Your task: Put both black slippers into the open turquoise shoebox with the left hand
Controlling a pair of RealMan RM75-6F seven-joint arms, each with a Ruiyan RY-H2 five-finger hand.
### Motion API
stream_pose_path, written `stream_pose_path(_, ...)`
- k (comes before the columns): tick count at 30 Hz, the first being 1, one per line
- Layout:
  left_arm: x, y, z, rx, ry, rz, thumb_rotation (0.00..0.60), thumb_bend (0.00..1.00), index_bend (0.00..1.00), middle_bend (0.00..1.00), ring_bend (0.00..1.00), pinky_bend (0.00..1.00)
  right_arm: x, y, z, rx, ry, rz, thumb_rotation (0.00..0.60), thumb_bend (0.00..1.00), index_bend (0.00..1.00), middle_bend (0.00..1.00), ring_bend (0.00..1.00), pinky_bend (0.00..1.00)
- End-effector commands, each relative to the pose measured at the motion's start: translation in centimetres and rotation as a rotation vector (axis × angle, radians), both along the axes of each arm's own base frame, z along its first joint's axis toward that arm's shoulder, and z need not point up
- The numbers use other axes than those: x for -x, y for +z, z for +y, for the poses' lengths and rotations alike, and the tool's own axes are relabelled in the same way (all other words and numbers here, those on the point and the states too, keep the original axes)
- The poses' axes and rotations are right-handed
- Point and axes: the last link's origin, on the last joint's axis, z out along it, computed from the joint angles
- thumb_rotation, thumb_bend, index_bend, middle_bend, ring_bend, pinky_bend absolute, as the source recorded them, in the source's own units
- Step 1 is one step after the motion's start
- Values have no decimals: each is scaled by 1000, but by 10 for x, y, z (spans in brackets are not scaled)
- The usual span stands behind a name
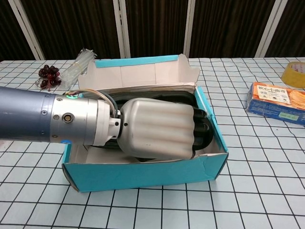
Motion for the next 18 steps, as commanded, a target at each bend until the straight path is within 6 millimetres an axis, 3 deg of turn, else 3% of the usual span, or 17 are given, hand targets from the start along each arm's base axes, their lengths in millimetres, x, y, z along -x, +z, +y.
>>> stream_pose_path(1,2,-2,0,4,5,2,600,518,494,631,198,209,0,0,0,1,0,0,600,235,100,134,124,93)
stream_pose_path(18,15,-13,1,31,48,19,600,518,493,628,198,236,0,0,0,6,-6,6,600,235,100,133,124,94)
